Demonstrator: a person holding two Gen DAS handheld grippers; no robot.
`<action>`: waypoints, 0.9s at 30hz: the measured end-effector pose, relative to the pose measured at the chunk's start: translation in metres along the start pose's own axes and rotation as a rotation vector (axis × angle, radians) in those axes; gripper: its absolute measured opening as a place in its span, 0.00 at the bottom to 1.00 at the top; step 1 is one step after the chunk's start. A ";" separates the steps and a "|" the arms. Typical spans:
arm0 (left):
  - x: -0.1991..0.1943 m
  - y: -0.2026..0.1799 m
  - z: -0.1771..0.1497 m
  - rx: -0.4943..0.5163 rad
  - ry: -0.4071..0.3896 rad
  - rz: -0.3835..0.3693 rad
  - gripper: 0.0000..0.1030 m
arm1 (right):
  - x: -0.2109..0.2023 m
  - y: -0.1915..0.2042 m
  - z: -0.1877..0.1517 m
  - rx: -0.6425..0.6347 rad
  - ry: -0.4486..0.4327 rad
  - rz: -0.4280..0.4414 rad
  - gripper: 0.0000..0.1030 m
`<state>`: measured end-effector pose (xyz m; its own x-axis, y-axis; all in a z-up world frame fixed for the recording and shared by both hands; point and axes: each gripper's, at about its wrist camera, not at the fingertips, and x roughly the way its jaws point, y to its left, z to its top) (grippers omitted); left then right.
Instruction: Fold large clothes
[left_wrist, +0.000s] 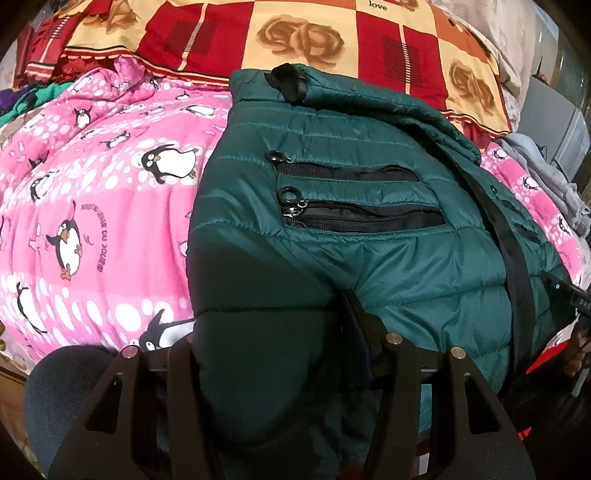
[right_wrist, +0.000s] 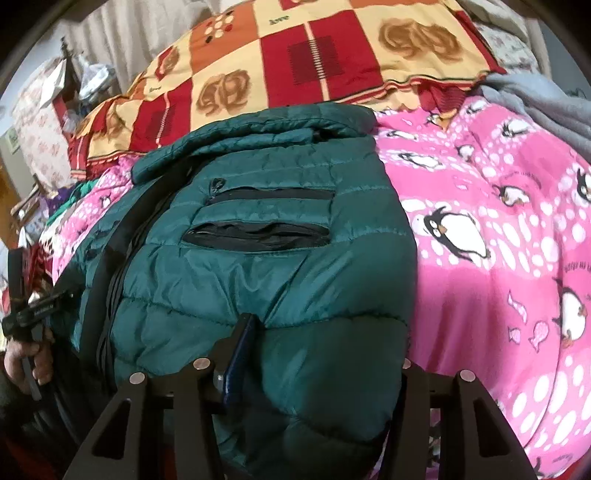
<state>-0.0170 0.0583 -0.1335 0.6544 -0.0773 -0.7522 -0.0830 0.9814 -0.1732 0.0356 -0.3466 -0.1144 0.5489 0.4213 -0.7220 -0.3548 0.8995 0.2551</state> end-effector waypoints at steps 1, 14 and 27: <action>0.000 0.001 0.000 -0.007 0.002 -0.010 0.51 | 0.001 0.000 0.000 0.009 0.000 -0.001 0.49; -0.005 0.007 0.000 -0.052 0.018 -0.057 0.43 | -0.009 0.013 0.008 0.112 -0.061 -0.089 0.36; -0.006 0.005 -0.001 -0.060 0.009 -0.053 0.35 | -0.011 0.008 0.005 0.128 -0.079 -0.055 0.25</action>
<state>-0.0218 0.0639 -0.1306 0.6520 -0.1308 -0.7468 -0.0936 0.9636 -0.2504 0.0312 -0.3432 -0.1012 0.6244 0.3739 -0.6858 -0.2260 0.9269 0.2996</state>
